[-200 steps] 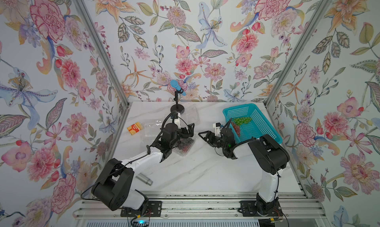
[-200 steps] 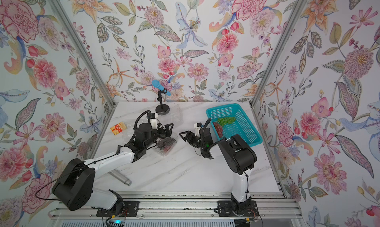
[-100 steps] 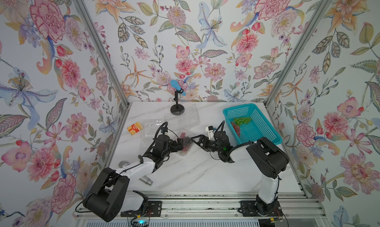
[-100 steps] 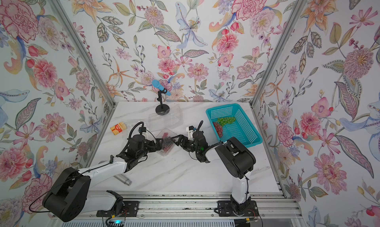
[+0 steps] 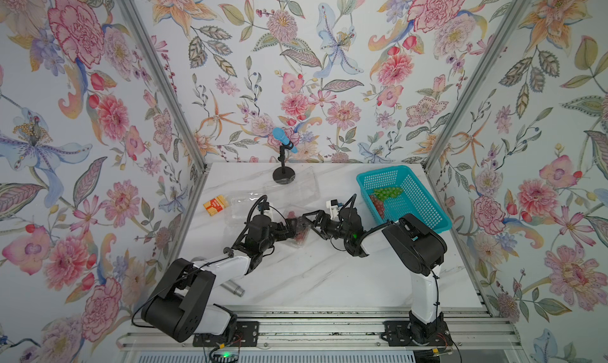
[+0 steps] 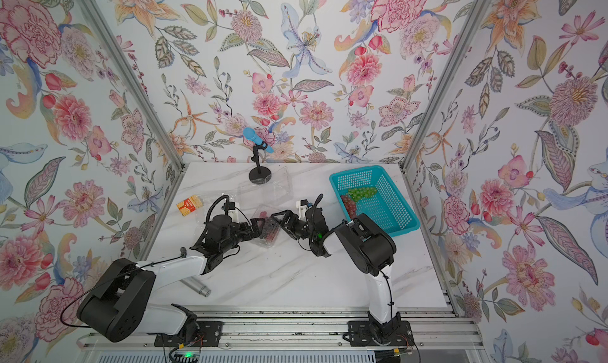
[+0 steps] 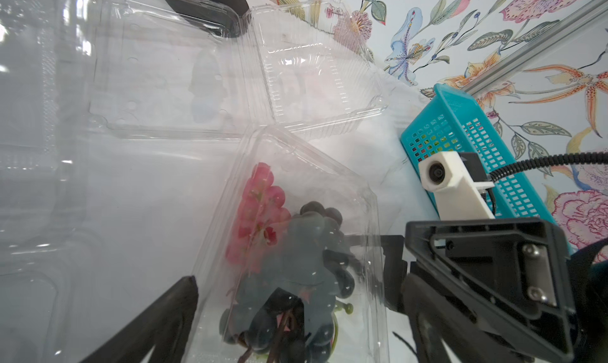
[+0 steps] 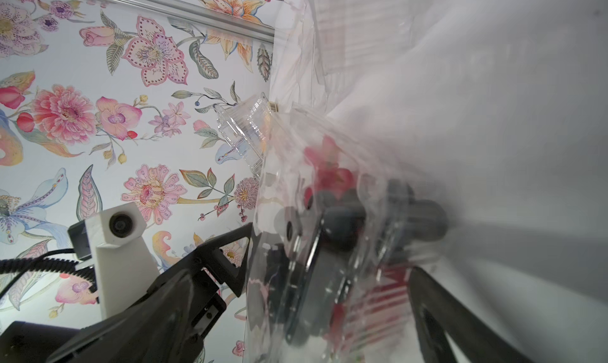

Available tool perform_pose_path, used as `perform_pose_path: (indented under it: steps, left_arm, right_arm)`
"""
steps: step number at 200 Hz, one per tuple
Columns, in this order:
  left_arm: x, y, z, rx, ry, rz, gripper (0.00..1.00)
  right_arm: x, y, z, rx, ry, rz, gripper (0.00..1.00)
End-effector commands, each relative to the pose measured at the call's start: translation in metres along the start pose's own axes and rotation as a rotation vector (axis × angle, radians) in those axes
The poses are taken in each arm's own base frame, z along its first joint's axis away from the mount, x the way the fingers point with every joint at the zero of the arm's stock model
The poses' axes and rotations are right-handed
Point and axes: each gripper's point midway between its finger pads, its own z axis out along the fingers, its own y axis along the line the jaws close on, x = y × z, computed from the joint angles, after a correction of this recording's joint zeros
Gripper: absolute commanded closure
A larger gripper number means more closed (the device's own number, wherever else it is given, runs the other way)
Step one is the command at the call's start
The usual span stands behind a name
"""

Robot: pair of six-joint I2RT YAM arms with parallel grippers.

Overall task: Pack grapes into containers
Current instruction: Move the packing box to the center of the board.

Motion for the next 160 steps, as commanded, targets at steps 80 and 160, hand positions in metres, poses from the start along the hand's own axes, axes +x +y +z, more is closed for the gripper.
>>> perform_pose_path:
  steps: [80,160]
  left_arm:
    - [-0.020,-0.049,0.051,0.101,-0.022,0.038,0.00]
    - [-0.052,-0.061,0.016,0.061,-0.091,0.144,0.00]
  right_arm:
    - [-0.074,-0.016,-0.018,0.117,-0.108,-0.048,0.01]
    - [-0.032,-0.013,-0.074,0.213,-0.063,-0.174,0.00]
